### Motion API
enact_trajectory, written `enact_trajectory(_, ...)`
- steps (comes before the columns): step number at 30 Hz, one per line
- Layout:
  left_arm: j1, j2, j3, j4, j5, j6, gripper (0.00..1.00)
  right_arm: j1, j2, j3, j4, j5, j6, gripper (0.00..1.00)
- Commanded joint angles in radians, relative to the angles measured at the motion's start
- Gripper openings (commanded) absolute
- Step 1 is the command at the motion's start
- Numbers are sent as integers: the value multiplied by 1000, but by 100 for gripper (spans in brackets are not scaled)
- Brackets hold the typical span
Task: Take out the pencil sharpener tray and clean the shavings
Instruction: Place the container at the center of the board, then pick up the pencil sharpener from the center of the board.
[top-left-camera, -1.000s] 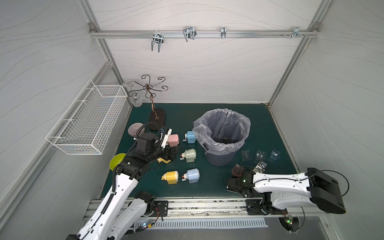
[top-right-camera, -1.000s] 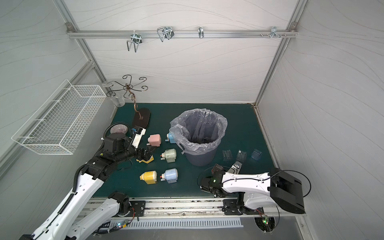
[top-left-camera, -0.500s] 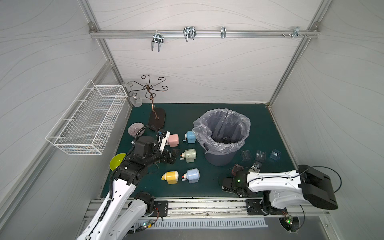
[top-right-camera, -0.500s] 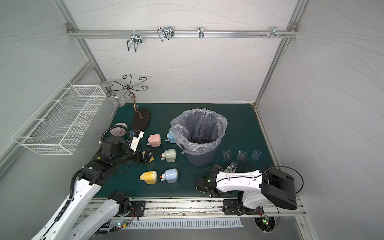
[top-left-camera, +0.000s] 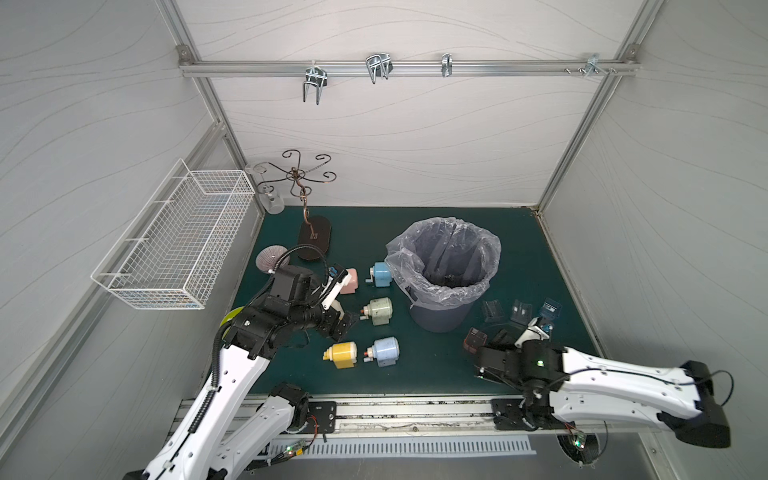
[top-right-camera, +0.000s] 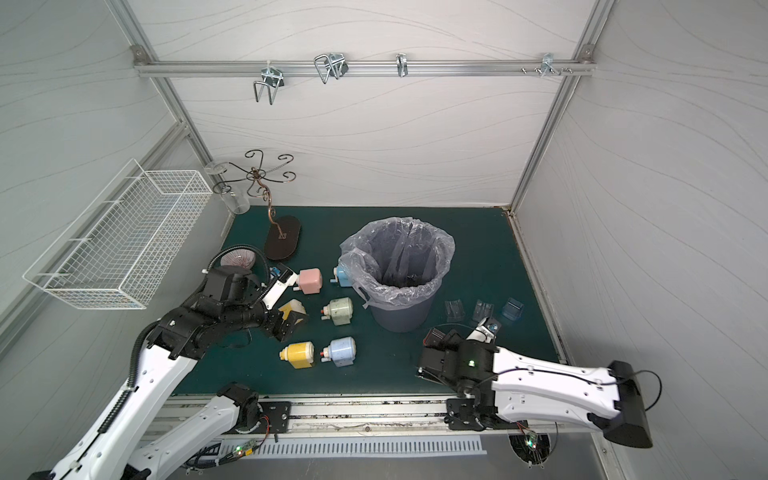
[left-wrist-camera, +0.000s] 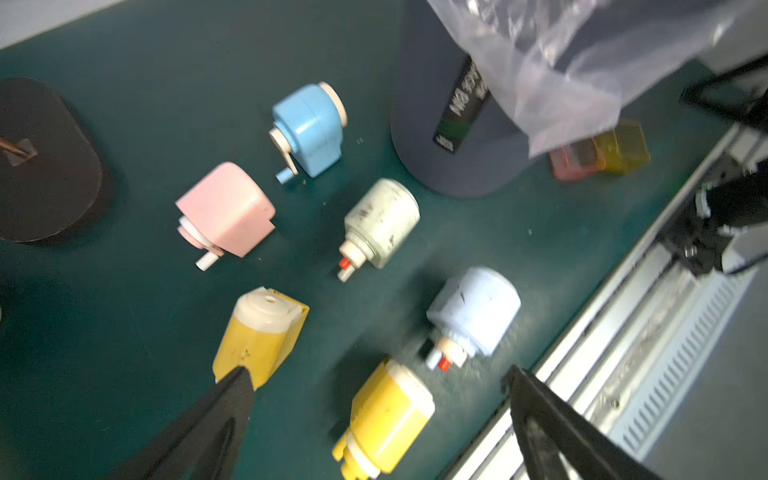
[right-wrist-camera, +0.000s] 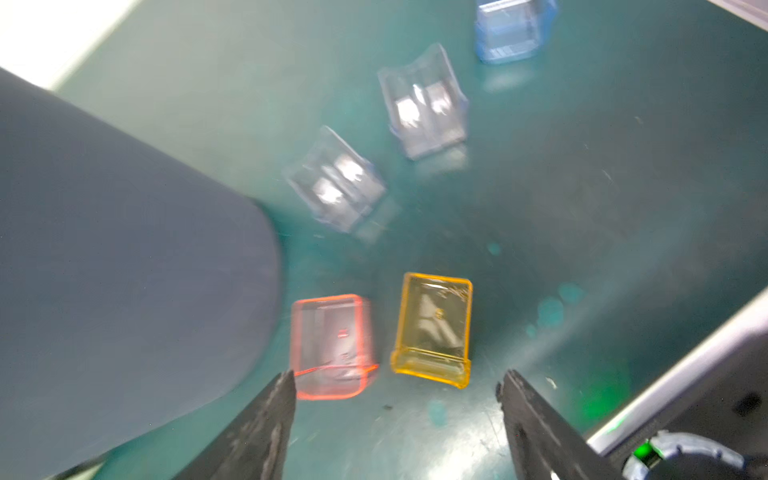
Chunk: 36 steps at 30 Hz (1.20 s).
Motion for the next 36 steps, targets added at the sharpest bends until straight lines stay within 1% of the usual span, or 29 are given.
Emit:
enact_trajectory(1,-28,62,82,-227,65,188,96,-2,-214,42,-121,85,-250,78)
enact_trajectory(2,-36,80,105,-277,71,233,96,-9,-300,55,-111,94,-348,77)
enact_trajectory(4,-59,112,147,-390,59,324,96,-24,-446,83,-111,99,-484,77)
enact_trajectory(5,-73,128,165,-444,29,371,96,-29,-514,104,-110,104,-556,77)
enact_trajectory(7,-89,150,176,-507,-51,432,96,-29,-596,149,-91,119,-711,77)
enact_trajectory(9,-95,161,158,-516,-138,468,96,-20,-601,210,-94,131,-846,76)
enact_trajectory(11,-102,164,131,-508,-168,493,96,16,-519,295,-131,148,-941,78)
enact_trajectory(14,-104,142,73,-414,-153,489,98,103,-363,402,-229,201,-953,86)
enact_trajectory(16,-104,122,20,-337,-160,478,99,179,-320,432,-228,238,-976,87)
enact_trajectory(18,-104,107,-38,-257,-172,459,100,249,-330,440,-228,265,-959,87)
enact_trajectory(19,-104,105,-63,-227,-168,446,100,287,-351,440,-243,279,-928,87)
enact_trajectory(21,-104,114,-95,-207,-139,452,100,358,-394,436,-317,295,-821,84)
enact_trajectory(22,-104,122,-112,-191,-139,448,100,404,-406,442,-405,307,-724,83)
enact_trajectory(23,-107,127,-126,-179,-140,447,100,447,-409,452,-458,314,-674,81)
enact_trajectory(26,-119,125,-150,-149,-137,446,100,520,-392,472,-455,330,-709,81)
enact_trajectory(29,-120,125,-165,-131,-113,455,100,552,-356,524,-458,353,-775,82)
enact_trajectory(32,-126,145,-177,-102,-121,467,99,574,-378,565,-457,365,-800,82)
enact_trajectory(34,-139,170,-178,-90,-132,475,97,598,-375,576,-455,362,-827,81)
enact_trajectory(36,-152,198,-174,-90,-136,481,95,622,-328,590,-458,357,-875,81)
